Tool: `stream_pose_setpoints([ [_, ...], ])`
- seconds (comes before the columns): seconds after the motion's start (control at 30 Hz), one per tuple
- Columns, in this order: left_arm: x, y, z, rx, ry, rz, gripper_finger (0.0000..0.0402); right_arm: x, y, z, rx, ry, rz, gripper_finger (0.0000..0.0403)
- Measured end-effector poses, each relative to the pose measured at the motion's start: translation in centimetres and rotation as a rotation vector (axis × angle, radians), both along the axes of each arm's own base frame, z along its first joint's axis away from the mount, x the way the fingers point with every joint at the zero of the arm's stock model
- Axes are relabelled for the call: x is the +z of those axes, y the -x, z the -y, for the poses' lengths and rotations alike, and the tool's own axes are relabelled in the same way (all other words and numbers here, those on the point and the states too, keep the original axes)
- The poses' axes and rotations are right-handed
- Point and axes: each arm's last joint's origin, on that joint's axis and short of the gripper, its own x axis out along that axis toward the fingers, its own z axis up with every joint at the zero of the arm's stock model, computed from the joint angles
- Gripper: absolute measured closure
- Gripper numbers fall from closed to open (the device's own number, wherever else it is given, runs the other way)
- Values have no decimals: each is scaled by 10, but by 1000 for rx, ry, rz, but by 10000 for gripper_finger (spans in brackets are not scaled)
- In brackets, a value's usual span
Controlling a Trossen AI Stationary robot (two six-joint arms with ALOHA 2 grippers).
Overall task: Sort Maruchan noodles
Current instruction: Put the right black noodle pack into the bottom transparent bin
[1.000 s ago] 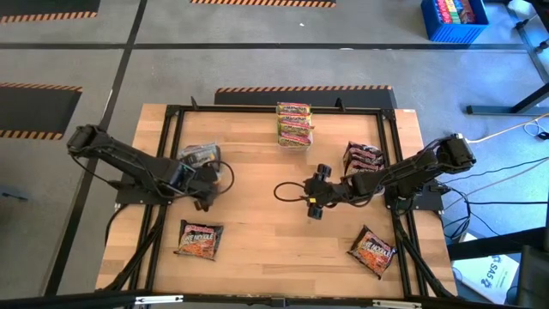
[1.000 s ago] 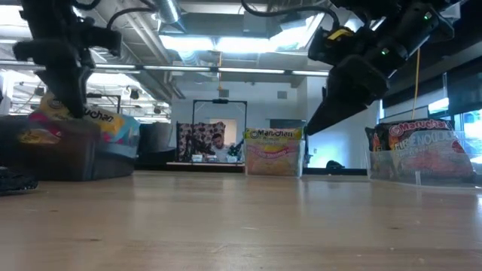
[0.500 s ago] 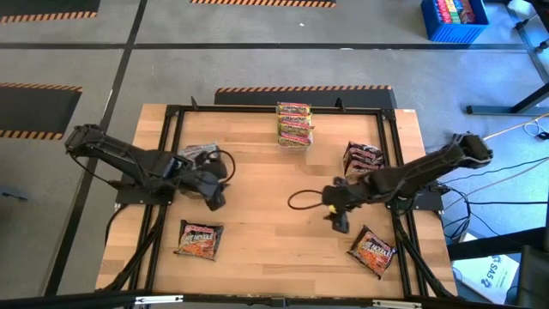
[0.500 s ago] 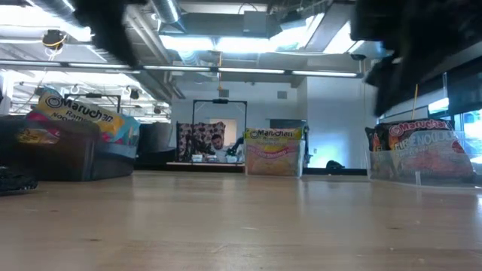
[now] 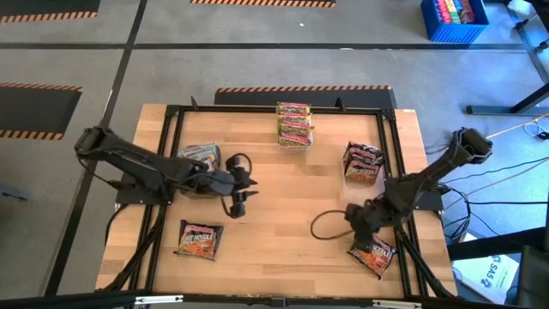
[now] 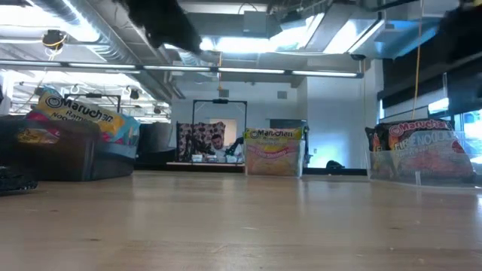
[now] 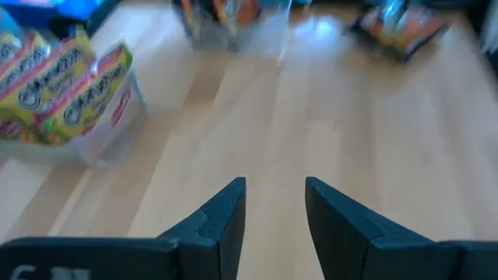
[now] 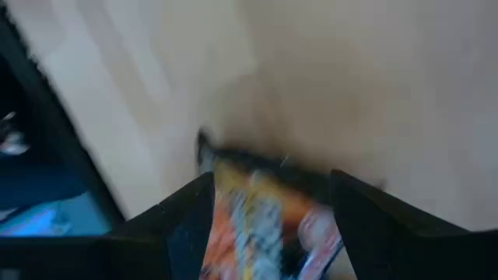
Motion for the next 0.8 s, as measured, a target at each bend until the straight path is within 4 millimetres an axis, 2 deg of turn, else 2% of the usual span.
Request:
stream_pose_setpoints([
  [0.17, -21, -16, -4, 19, -27, -66, 274, 0, 19, -21, -17, -81, -125, 166],
  [0.3, -36, -26, -6, -9, -37, -121, 274, -2, 29, -28, -65, -53, -182, 171],
  [0.4, -42, -30, -3, -42, -53, -136, 274, -6, 31, -29, -60, -28, -196, 179],
  [0.6, -50, -34, -2, -51, -70, -162, 274, -31, 32, -28, 27, 4, -231, 194],
  [0.8, -56, -39, -1, -52, -74, -174, 274, -46, 36, -28, 65, -79, -268, 214],
])
